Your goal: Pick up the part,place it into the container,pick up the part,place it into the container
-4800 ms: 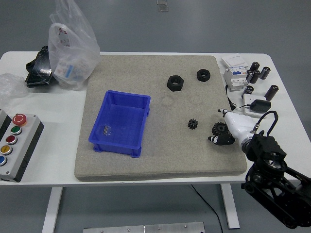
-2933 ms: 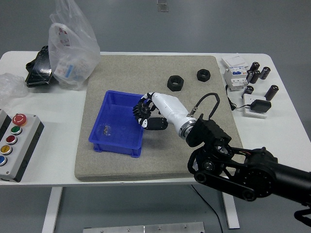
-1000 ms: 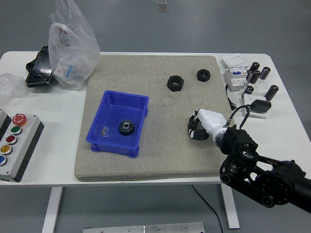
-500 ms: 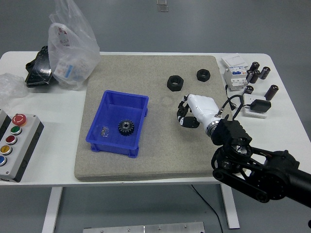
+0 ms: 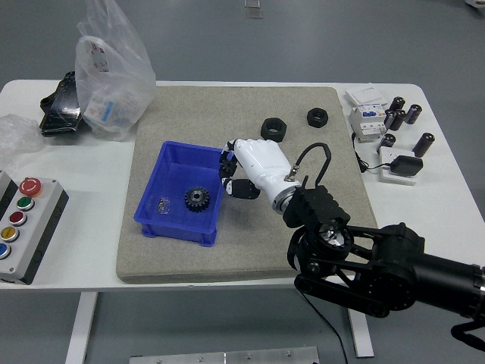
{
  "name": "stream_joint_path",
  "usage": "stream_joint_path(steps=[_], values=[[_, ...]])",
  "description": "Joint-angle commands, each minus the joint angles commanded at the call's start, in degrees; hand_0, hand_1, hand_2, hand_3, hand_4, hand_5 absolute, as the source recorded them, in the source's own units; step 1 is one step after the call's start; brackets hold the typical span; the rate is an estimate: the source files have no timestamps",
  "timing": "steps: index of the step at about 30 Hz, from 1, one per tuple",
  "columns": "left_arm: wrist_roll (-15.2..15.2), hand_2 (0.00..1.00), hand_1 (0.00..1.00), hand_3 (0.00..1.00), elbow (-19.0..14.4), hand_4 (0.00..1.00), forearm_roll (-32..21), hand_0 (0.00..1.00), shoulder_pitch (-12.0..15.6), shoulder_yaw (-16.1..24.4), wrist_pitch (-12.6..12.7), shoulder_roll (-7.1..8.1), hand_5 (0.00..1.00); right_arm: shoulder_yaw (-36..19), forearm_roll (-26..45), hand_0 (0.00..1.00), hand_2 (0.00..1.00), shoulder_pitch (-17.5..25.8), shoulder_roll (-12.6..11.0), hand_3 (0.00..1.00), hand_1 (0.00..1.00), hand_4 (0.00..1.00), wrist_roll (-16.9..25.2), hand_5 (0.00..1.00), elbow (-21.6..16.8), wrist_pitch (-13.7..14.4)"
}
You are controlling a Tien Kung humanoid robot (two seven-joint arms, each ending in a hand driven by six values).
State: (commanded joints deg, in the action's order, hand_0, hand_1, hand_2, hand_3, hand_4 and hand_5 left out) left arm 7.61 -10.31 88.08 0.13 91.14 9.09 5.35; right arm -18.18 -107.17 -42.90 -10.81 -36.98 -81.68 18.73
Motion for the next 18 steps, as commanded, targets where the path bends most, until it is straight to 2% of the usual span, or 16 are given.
stream_joint_path(steps=[3, 4, 9, 15, 18], values=[[0.00, 0.554, 0.564, 0.612, 0.00, 0.686, 0.02, 0.627, -0.09, -0.03, -0.03, 0.00, 0.276, 0.76, 2.08, 0.485, 0.666, -0.45, 0.19, 0.720, 0.692, 0.407, 0.81, 0.259, 0.14, -0.82], [0.00, 0.554, 0.562, 0.611, 0.00, 0.686, 0.02, 0.627, -0.12, -0.03, -0.04, -0.01, 0.276, 0.94, 2.53, 0.591, 0.837, -0.56, 0.23, 0.893, 0.786, 0.505, 1.28, 0.231, 0.17, -0.91], [0.00, 0.554, 0.562, 0.611, 0.00, 0.686, 0.11, 0.627, -0.22, 0.01, -0.07, 0.00, 0.276, 1.56, 4.12, 0.591, 0.837, -0.86, 0.35, 0.893, 0.786, 0.505, 3.43, 0.231, 0.39, -0.38], [0.07, 0.554, 0.563, 0.612, 0.00, 0.685, 0.26, 0.627, -0.16, 0.16, -0.05, 0.01, 0.276, 1.13, 4.23, 0.597, 0.839, -0.48, 0.28, 0.906, 0.795, 0.490, 3.81, 0.215, 0.50, 0.30], [0.02, 0.554, 0.563, 0.614, 0.00, 0.686, 0.30, 0.627, -0.11, 0.20, -0.07, -0.01, 0.276, -1.42, 3.63, 0.594, 0.827, 1.10, -0.24, 0.900, 0.791, 0.487, 4.22, 0.220, 0.28, 2.06]])
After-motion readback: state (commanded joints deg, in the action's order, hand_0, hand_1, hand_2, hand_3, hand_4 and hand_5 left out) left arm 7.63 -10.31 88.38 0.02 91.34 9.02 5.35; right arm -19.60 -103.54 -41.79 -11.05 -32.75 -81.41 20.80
